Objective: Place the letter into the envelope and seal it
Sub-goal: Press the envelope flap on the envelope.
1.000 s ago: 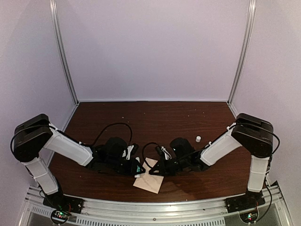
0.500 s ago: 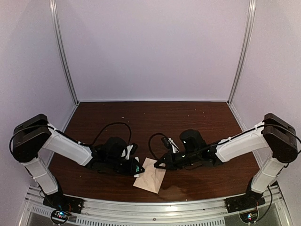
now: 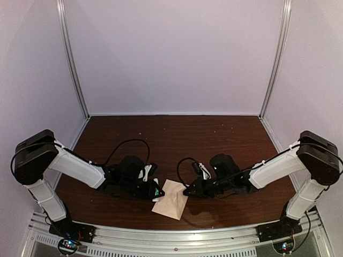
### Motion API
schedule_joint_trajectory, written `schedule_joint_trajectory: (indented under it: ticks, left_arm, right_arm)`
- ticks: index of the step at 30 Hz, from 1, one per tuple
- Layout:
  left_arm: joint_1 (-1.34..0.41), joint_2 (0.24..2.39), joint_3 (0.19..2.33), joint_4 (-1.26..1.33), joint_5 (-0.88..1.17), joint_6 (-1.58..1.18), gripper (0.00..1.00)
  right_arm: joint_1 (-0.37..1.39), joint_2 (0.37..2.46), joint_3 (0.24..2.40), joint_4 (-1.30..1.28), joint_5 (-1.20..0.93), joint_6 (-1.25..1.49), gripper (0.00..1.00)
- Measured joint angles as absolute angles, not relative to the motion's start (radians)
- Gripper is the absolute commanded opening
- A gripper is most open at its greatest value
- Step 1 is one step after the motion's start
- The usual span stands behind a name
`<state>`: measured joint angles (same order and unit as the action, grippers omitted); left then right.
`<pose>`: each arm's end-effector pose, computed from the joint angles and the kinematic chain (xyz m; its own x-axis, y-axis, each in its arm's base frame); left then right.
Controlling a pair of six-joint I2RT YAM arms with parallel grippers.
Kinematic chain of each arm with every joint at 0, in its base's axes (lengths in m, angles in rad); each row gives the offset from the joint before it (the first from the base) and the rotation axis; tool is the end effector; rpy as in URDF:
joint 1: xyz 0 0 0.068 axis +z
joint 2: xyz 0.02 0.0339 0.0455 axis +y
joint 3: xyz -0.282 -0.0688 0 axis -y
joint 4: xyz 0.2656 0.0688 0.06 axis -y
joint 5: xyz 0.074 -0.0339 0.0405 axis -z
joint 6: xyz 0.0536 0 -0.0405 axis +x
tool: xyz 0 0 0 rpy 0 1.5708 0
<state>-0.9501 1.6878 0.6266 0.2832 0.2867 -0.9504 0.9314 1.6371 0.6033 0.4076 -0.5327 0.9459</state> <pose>0.1762 -0.2725 0.1030 -0.9675 0.0113 -0.2526 0.1896 0.6936 -0.6950 0.1712 0.2758 0.1269 -0.9644 -0.1261 -0.2326 -0.2644 0.4890 0.8313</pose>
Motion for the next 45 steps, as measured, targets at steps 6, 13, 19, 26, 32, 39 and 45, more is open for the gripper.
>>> schedule_joint_trajectory:
  ticks: [6,13,19,26,32,39,45]
  left_arm:
    - [-0.95,1.688,0.627,0.283,0.287,-0.948,0.0]
    - [-0.95,1.689,0.628,0.282,0.288,-0.947,0.0]
    - [-0.95,1.69,0.628,0.282,0.289,-0.947,0.0]
    - [-0.95,1.691,0.628,0.283,0.289,-0.946,0.0]
    - [-0.95,1.691,0.629,0.282,0.289,-0.944,0.0]
    - [-0.95,1.694,0.633,0.283,0.289,-0.943,0.0]
    - [-0.95,1.695,0.633,0.282,0.289,-0.942,0.0]
  right_arm:
    - [0.931,1.766,0.637,0.434,-0.57,0.945,0.1]
    - [0.932,1.867,0.704,0.495,-0.612,0.947,0.09]
    - [0.942,1.919,0.735,0.548,-0.639,0.954,0.09]
    - [0.957,1.936,0.75,0.558,-0.639,0.958,0.08]
    - [0.959,1.942,0.757,0.554,-0.639,0.956,0.08]
    - [0.963,1.955,0.775,0.548,-0.639,0.949,0.07]
    - [0.966,1.962,0.788,0.538,-0.629,0.945,0.07]
